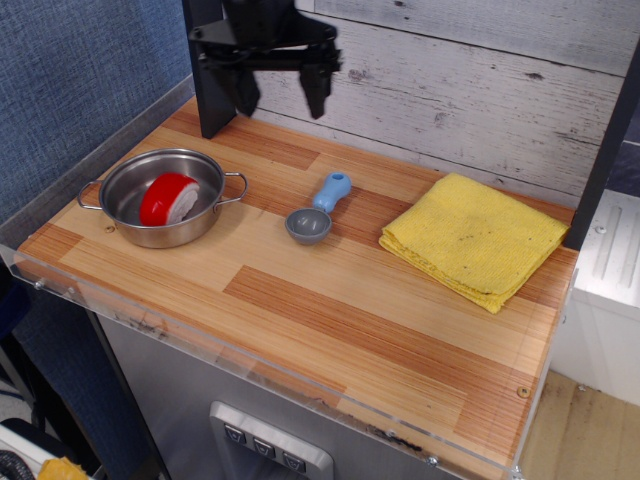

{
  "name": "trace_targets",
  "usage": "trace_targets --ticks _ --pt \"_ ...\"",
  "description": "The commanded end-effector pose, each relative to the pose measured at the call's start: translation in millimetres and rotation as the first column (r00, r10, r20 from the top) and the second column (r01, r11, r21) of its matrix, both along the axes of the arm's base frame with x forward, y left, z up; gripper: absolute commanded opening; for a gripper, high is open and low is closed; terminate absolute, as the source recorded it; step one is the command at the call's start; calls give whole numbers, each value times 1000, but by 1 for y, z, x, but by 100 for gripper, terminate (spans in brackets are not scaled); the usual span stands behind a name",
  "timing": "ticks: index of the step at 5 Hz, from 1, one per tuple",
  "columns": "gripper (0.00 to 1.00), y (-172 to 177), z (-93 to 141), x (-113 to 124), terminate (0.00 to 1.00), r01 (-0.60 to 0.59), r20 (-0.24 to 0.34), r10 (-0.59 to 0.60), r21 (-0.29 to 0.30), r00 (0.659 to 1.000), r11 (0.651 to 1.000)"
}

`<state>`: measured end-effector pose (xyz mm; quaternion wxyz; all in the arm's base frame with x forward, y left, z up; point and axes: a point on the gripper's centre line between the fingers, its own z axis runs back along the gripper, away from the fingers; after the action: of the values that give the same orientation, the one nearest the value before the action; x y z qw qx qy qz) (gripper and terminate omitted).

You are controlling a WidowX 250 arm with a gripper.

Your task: Move the meat to the under the left side of the cloth

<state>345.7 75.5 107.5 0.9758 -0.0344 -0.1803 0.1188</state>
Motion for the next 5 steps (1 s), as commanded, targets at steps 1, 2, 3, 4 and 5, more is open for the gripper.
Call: trace_targets --ticks 1,2,3,4,5 --pt "100 52 11 -16 0 -39 39 35 101 999 994" --pt "100 65 4 -23 0 -5 24 3 104 1000 995" --pt "100 74 -8 -32 0 -8 -36 12 101 999 995" --pt "100 79 -24 -40 0 7 -98 3 95 995 996" --pt "100 82 -38 -44 0 11 -138 3 100 990 995"
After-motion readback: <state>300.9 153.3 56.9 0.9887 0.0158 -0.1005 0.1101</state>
